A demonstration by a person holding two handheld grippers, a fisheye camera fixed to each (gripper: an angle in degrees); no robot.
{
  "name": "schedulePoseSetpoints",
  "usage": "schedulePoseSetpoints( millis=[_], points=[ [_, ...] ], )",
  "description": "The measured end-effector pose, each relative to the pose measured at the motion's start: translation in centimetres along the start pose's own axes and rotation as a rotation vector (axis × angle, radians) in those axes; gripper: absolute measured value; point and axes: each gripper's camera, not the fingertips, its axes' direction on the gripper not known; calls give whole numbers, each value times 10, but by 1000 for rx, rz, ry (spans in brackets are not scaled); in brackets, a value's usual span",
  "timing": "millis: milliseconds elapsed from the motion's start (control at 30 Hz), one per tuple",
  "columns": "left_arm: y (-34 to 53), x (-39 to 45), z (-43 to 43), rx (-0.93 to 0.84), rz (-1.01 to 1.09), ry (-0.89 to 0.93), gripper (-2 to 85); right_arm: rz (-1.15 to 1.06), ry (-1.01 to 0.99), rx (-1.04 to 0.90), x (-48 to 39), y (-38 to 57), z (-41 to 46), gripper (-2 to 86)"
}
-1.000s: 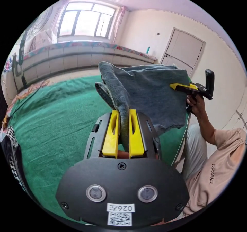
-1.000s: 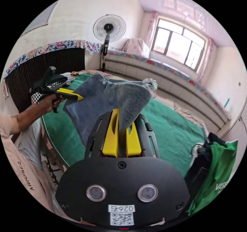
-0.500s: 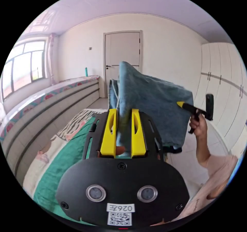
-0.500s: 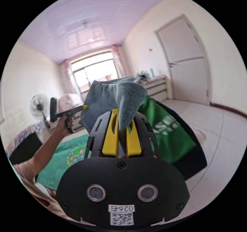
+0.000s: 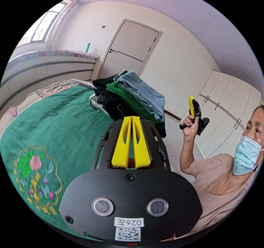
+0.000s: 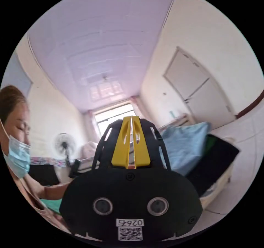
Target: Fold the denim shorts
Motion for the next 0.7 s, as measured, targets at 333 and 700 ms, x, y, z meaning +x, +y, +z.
schedulePoseSetpoints(
  millis=[333,700],
  points=[
    [279,111,-273,406,-245,-263,-10,136,-1234,-588,-255,90,14,-10],
    [585,259,-447,870,-507,-630,-10,-120,-1555,-965,-409,160,-10,-9]
  ],
)
